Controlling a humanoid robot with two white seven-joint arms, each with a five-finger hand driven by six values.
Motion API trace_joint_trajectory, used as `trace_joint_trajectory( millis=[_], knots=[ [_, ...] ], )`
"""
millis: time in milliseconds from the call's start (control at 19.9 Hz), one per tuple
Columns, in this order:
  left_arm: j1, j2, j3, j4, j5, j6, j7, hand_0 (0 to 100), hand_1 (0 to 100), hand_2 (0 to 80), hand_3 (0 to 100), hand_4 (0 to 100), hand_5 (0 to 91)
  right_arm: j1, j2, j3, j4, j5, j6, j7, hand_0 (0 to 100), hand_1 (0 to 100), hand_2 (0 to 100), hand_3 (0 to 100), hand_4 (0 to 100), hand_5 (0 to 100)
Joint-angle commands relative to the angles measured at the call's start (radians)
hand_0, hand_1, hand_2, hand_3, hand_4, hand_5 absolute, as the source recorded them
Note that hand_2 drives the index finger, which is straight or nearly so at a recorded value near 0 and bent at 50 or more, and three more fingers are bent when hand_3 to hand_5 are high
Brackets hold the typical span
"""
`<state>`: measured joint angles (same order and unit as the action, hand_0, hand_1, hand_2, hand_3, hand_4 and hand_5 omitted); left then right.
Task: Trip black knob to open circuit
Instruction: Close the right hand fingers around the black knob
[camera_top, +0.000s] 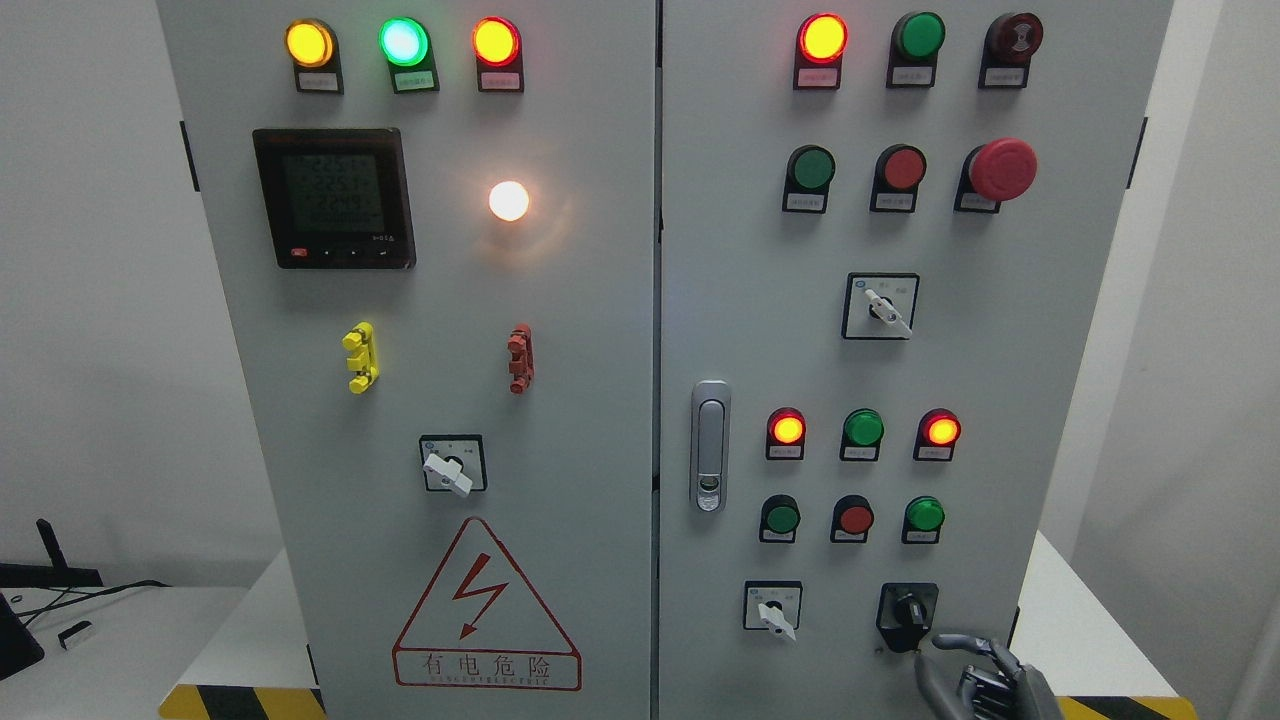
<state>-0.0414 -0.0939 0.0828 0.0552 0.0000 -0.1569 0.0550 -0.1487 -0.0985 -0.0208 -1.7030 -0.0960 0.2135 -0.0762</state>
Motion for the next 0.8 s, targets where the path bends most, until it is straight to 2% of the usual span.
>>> trace_joint_trajectory(
  millis=[0, 752],
  knots=[
    [0.000, -0.001, 0.000, 0.000, -0.031, 0.000, 0.000, 12, 39, 0.0, 0, 0, 0.0, -0.011, 0.010, 0.002, 0.011, 0.004, 0.001, -0.001, 32, 72, 42, 100, 100, 94],
    [0.000, 0.000, 0.000, 0.000, -0.031, 0.000, 0.000, 12, 39, 0.0, 0, 0, 0.0, -0.009, 0.016, -0.001, 0.002, 0.010, 0.000, -0.001, 32, 72, 42, 100, 100, 94]
  ],
)
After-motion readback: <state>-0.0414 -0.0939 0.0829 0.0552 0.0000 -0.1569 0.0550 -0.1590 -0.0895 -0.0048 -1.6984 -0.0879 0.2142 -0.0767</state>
